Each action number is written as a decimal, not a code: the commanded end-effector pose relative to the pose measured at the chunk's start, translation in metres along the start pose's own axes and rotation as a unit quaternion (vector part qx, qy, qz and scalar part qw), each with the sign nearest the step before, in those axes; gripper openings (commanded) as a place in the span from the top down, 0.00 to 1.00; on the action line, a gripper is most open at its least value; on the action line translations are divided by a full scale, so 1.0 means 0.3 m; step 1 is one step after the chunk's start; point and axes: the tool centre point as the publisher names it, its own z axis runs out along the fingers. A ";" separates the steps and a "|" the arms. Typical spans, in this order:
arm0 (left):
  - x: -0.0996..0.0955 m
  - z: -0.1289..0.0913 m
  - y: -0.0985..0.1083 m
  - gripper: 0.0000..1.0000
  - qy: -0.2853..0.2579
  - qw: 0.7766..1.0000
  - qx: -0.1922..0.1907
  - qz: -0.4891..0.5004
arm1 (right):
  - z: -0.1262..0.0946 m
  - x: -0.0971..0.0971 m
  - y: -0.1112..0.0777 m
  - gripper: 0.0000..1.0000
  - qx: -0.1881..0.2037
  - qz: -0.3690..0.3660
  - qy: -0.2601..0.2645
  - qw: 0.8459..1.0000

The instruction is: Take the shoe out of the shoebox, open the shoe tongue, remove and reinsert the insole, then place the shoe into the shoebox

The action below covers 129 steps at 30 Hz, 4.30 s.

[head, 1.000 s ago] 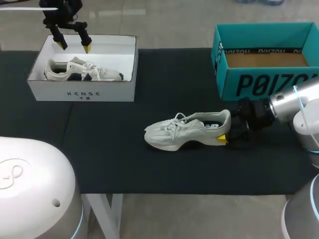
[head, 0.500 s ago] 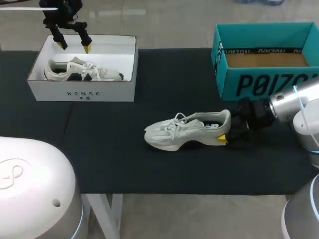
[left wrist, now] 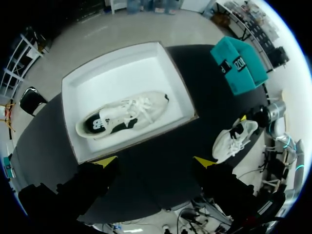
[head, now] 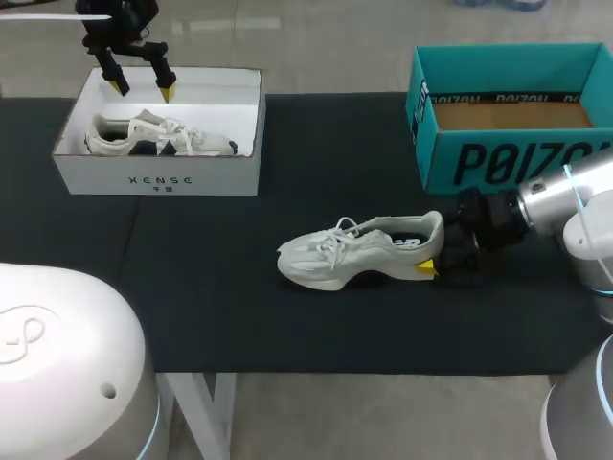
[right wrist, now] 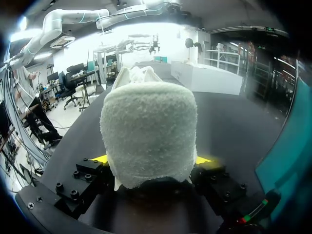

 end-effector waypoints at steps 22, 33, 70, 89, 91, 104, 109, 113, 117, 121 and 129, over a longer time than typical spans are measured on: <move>-0.001 0.001 -0.001 0.00 0.000 1.000 0.000 0.000 | 0.008 0.005 -0.013 1.00 0.002 0.000 0.000 1.000; -0.001 0.001 -0.001 0.00 0.000 1.000 0.000 0.000 | 0.008 0.005 -0.013 1.00 0.002 0.000 0.000 1.000; 0.427 -0.031 0.116 0.00 -0.060 0.993 0.036 -0.092 | 0.008 0.005 -0.013 1.00 0.002 0.000 0.000 1.000; 0.427 -0.031 0.116 0.00 -0.060 0.993 0.036 -0.092 | 0.008 0.005 -0.013 1.00 0.002 0.000 0.000 1.000; 0.427 -0.031 0.116 0.00 -0.060 0.993 0.036 -0.092 | 0.008 0.005 -0.013 1.00 0.002 0.000 0.000 1.000; 0.531 0.014 0.215 0.00 -0.106 0.976 0.027 -0.189 | 0.008 0.005 -0.013 1.00 0.002 0.000 0.000 1.000; 0.564 0.016 0.227 0.00 -0.081 0.978 0.016 -0.193 | 0.008 0.005 -0.013 1.00 0.002 0.000 0.000 1.000; 0.564 0.016 0.227 0.00 -0.081 0.978 0.016 -0.193 | 0.008 0.005 -0.013 1.00 0.002 0.000 0.000 1.000; 0.564 0.016 0.227 0.00 -0.081 0.978 0.016 -0.193 | 0.008 0.005 -0.013 1.00 0.002 0.000 0.000 1.000; 0.564 0.016 0.227 0.00 -0.081 0.978 0.016 -0.193 | 0.008 0.005 -0.013 1.00 0.002 0.000 0.000 1.000; 0.641 0.009 0.291 0.00 -0.105 0.946 0.075 -0.296 | 0.008 0.005 -0.013 1.00 0.002 0.000 0.000 1.000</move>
